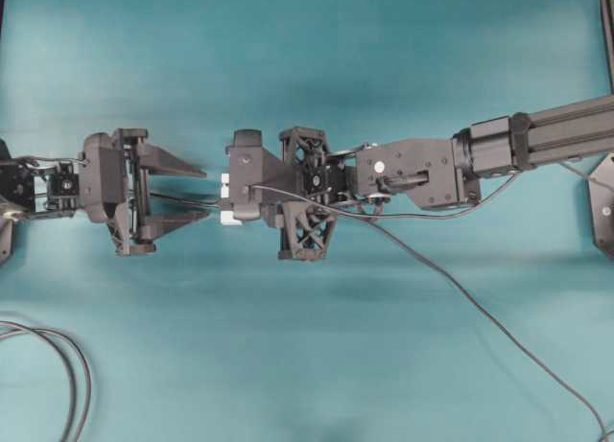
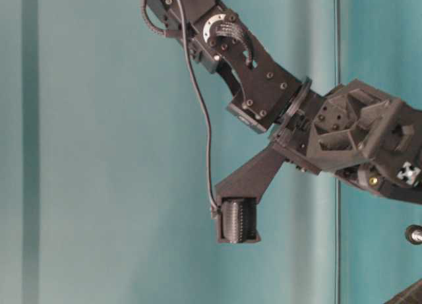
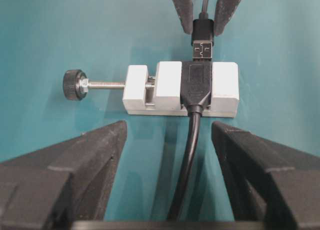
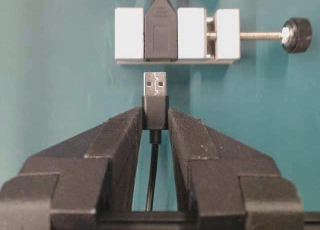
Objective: Insert the USB cable into the female connector supported by the left arm.
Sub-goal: 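Align the plug with the clamped connector, left gripper steadying the clamp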
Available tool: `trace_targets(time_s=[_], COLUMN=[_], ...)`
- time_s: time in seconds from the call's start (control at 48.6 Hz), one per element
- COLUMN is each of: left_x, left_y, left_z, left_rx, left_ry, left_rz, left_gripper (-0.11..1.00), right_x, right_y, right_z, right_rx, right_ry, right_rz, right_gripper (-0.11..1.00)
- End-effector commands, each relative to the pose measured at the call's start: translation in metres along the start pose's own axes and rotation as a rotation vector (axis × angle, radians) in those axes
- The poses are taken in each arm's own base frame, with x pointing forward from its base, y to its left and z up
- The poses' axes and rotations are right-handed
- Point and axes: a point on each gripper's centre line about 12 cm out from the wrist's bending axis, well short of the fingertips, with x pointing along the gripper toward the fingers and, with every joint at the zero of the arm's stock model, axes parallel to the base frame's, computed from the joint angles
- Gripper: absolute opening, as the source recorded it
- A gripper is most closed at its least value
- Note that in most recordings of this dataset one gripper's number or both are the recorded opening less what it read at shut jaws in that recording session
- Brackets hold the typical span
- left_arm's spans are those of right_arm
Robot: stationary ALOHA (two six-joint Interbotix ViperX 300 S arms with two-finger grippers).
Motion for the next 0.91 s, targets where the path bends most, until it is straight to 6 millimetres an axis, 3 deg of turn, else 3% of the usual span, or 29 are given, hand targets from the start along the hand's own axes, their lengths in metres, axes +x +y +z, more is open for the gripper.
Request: trace_targets(time_s=[0.0, 0.885], left_x=[0.002, 0.014], left_y=[0.0, 0.0], left_z=[0.005, 0.002], left_rx=[0.01, 0.011], left_ry=[-0.02, -0.012], left_rz=[0.001, 0.0], left_gripper=[0.76, 0.76], right_x=[-0.007, -0.007], right_y=[-0.003, -0.002], right_z=[0.017, 0.019], right_rx=[-0.004, -0.002], right_ry=[-0.055, -0.081], right_rz=[-0.004, -0.002], right_gripper=[0.21, 0.21])
